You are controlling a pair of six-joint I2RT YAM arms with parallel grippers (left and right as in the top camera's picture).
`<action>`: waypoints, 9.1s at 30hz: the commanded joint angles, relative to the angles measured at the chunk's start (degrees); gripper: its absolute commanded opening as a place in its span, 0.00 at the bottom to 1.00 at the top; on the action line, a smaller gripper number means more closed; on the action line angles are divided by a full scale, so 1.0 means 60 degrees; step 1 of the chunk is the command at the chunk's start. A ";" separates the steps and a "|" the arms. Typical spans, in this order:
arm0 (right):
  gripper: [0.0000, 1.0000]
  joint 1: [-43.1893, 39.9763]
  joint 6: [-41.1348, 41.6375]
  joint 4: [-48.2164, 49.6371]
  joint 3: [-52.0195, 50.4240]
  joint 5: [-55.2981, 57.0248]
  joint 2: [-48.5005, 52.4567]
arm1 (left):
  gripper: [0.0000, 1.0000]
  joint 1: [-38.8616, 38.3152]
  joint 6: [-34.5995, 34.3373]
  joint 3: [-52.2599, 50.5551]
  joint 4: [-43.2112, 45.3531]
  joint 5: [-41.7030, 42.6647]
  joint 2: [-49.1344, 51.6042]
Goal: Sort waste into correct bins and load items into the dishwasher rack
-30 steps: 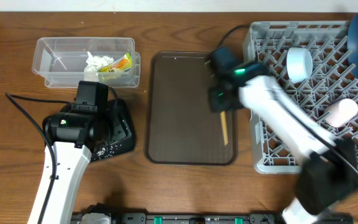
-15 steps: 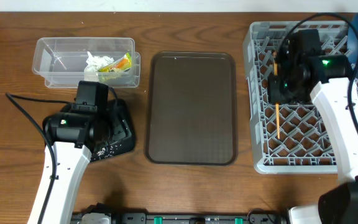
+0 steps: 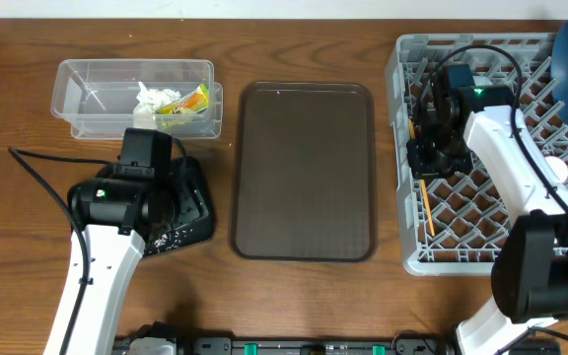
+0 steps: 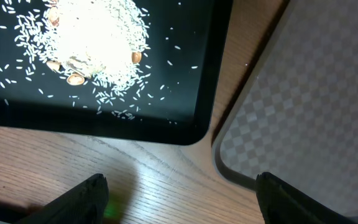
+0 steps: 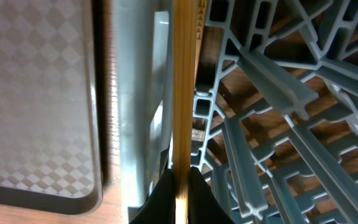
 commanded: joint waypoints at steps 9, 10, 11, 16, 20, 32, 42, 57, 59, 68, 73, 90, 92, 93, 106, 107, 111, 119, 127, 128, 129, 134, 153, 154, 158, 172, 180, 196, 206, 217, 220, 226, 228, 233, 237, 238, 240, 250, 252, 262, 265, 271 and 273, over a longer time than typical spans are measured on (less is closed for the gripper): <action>0.21 0.0106 -0.0044 -0.0011 -0.0011 -0.0109 0.0033 | 0.79 0.0047 -0.0058 0.0087 -0.0051 -0.0113 0.0036; 0.22 0.0106 -0.0044 -0.0011 -0.0011 -0.0109 0.0033 | 0.79 0.0047 -0.0058 0.0087 -0.0066 -0.0113 0.0036; 0.22 0.0106 -0.0044 -0.0011 -0.0011 -0.0109 0.0007 | 0.79 0.0047 -0.0058 0.0087 -0.0076 -0.0117 0.0036; 0.23 0.0106 -0.0044 -0.0007 0.0036 -0.0109 -0.0495 | 0.79 0.0047 -0.0055 0.0087 -0.0175 -0.0113 0.0036; 0.24 0.0106 -0.0044 0.0066 0.0127 -0.0117 -0.1304 | 0.79 -0.0029 0.0528 0.0091 -0.0142 0.0113 0.0033; 0.70 0.0106 -0.0543 0.1734 0.0124 -0.3209 -0.2186 | 0.79 -0.2200 0.2320 0.0098 0.1883 0.0208 0.0197; 0.92 -0.0492 0.0321 0.0503 0.0069 -0.1840 -0.2466 | 0.79 -0.1326 0.2412 0.0098 -0.0758 -0.0219 0.0193; 0.99 -0.0539 0.0892 0.3942 -0.5180 -0.1384 -0.8058 | 0.79 -0.1140 0.2164 -0.0692 0.0401 -0.0233 -0.5508; 0.99 -0.0539 0.0885 0.4306 -0.5785 -0.1377 -0.8845 | 0.92 -0.1140 0.2167 -0.0831 0.0612 -0.0368 -0.6164; 0.99 -0.0535 0.0885 0.3337 -0.6750 -0.1384 -1.0287 | 0.93 -0.1140 0.2167 -0.0849 0.0634 -0.0364 -0.7012; 0.99 -0.0535 0.0885 0.2626 -0.6750 -0.1384 -1.0258 | 0.94 -0.1140 0.2167 -0.0852 0.0623 -0.0364 -0.7009; 0.99 -0.0528 0.0780 0.2466 -0.6754 -0.0860 -1.0287 | 0.94 -0.1140 0.2167 -0.0852 0.0623 -0.0364 -0.7009; 0.99 -0.0535 0.0776 0.2532 -0.6754 -0.0831 -1.0316 | 0.94 -0.1140 0.2167 -0.0852 0.0623 -0.0364 -0.7009; 0.99 -0.0543 0.0776 0.2601 -0.6754 -0.0729 -1.0375 | 0.94 -0.1140 0.2167 -0.0852 0.0623 -0.0364 -0.7009; 0.99 -0.0554 -0.0652 0.6710 -0.9599 -0.0138 -1.3770 | 0.94 -0.1140 0.2167 -0.0852 0.0623 -0.0364 -0.7009; 0.99 -0.0554 -0.0648 0.7042 -0.9890 -0.0146 -1.3981 | 0.94 -0.1140 0.2167 -0.0852 0.0623 -0.0364 -0.7009; 0.99 -0.0554 -0.0648 0.8808 -1.1344 -0.0495 -1.5074 | 0.94 -0.1140 0.2167 -0.0852 0.0623 -0.0364 -0.7009; 0.99 -0.0557 -0.0652 1.1471 -1.3358 -0.0470 -1.6651 | 0.95 -0.1140 0.2167 -0.0852 0.0623 -0.0364 -0.7009; 0.99 -0.0539 -0.0656 1.1442 -1.3540 0.0270 -1.7420 | 0.95 -0.1140 0.2167 -0.0852 0.0623 -0.0364 -0.7009; 0.99 -0.0539 -0.0656 1.1132 -1.3540 0.0259 -1.7420 | 0.95 -0.1140 0.2167 -0.0852 0.0623 -0.0364 -0.7009; 0.99 -0.0539 -0.0652 1.0801 -1.3540 0.0255 -1.7420 | 0.95 -0.1140 0.2167 -0.0852 0.0623 -0.0364 -0.7009; 0.99 -0.0532 -0.0616 1.0451 -1.3540 0.0219 -1.7420 | 0.95 -0.1140 0.2167 -0.0852 0.0623 -0.0364 -0.7009; 0.99 -0.0532 -0.0616 1.0455 -1.3537 0.0219 -1.7413 | 0.95 -0.1140 0.2167 -0.0852 0.0623 -0.0364 -0.7009; 0.99 -0.0532 -0.0616 1.0451 -1.3537 0.0222 -1.7413 | 0.95 -0.1140 0.2167 -0.0852 0.0623 -0.0364 -0.7009; 0.99 -0.0532 -0.0616 1.0451 -1.3537 0.0222 -1.7413 | 0.95 -0.1140 0.2167 -0.0852 0.0623 -0.0364 -0.7009; 0.99 -0.0532 -0.0616 1.0455 -1.3537 0.0222 -1.7413 | 0.95 -0.1140 0.2208 -0.0984 0.0521 -0.0375 -0.7012; 0.99 -0.0532 -0.0616 1.0451 -1.3537 0.0222 -1.7413 | 0.95 -0.0739 0.2280 -0.3002 0.1344 -0.0656 -0.8040; 0.99 -0.0532 -0.0616 1.0455 -1.3537 0.0219 -1.7413 | 0.95 0.0036 0.2437 -0.7595 0.6251 -0.0656 -1.1336; 0.99 -0.0532 -0.0616 1.0455 -1.3537 0.0222 -1.7413 | 0.95 0.0248 0.3096 -0.9453 1.0233 -0.0648 -1.1344; 0.99 -0.0532 -0.0616 1.0451 -1.3537 0.0222 -1.7413 | 0.95 0.0248 0.3756 -1.0229 0.9963 -0.0554 -1.1344; 0.99 -0.0532 -0.0616 1.0455 -1.3537 0.0222 -1.7413 | 0.95 0.0248 0.3850 -1.0229 0.9985 -0.0554 -1.1344; 0.99 -0.0532 -0.0616 1.0451 -1.3537 0.0222 -1.7413 | 0.95 0.0244 0.3774 -1.0229 1.0000 -0.0546 -1.1344; 0.99 -0.0532 -0.0616 1.0455 -1.3537 0.0222 -1.7413 | 0.95 0.0248 0.3774 -1.0229 1.0000 -0.0546 -1.1344; 0.99 -0.0532 -0.0616 1.0451 -1.3537 0.0222 -1.7413 | 0.95 0.0244 0.3774 -1.0225 1.0000 -0.0546 -1.1322; 0.99 -0.0532 -0.0616 1.0455 -1.3537 0.0222 -1.7413 | 0.95 0.0244 0.3774 -1.0225 1.0000 -0.0546 -1.1322; 0.99 -0.0532 -0.0616 1.0455 -1.3537 0.0222 -1.7413 | 0.95 0.0244 0.3774 -1.0225 1.0000 -0.0546 -1.1322; 0.99 -0.0532 -0.0616 1.0451 -1.3537 0.0222 -1.7413 | 0.95 0.0244 0.3774 -1.0225 1.0000 -0.0546 -1.1322; 0.99 -0.0532 -0.0616 1.0451 -1.3537 0.0222 -1.7413 | 0.95 0.0248 0.3774 -1.0225 1.0000 -0.0546 -1.1322; 0.99 -0.0532 -0.0616 1.0451 -1.3537 0.0222 -1.7413 | 0.95 0.0244 0.3774 -1.0225 1.0000 -0.0546 -1.1322; 0.99 -0.0532 -0.0616 1.0451 -1.3537 0.0222 -1.7413 | 0.95 0.0248 0.3774 -1.0225 1.0000 -0.0546 -1.1322; 0.99 -0.0532 -0.0616 1.0451 -1.3537 0.0222 -1.7413 | 0.95 0.0244 0.3774 -1.0225 1.0000 -0.0546 -1.1322; 0.99 -0.0532 -0.0616 1.0451 -1.3537 0.0222 -1.7413 | 0.95 0.0248 0.3774 -1.0225 1.0000 -0.0546 -1.1322; 0.99 -0.0532 -0.0616 1.0451 -1.3537 0.0222 -1.7413 | 0.95 0.0244 0.3774 -1.0225 1.0000 -0.0546 -1.1322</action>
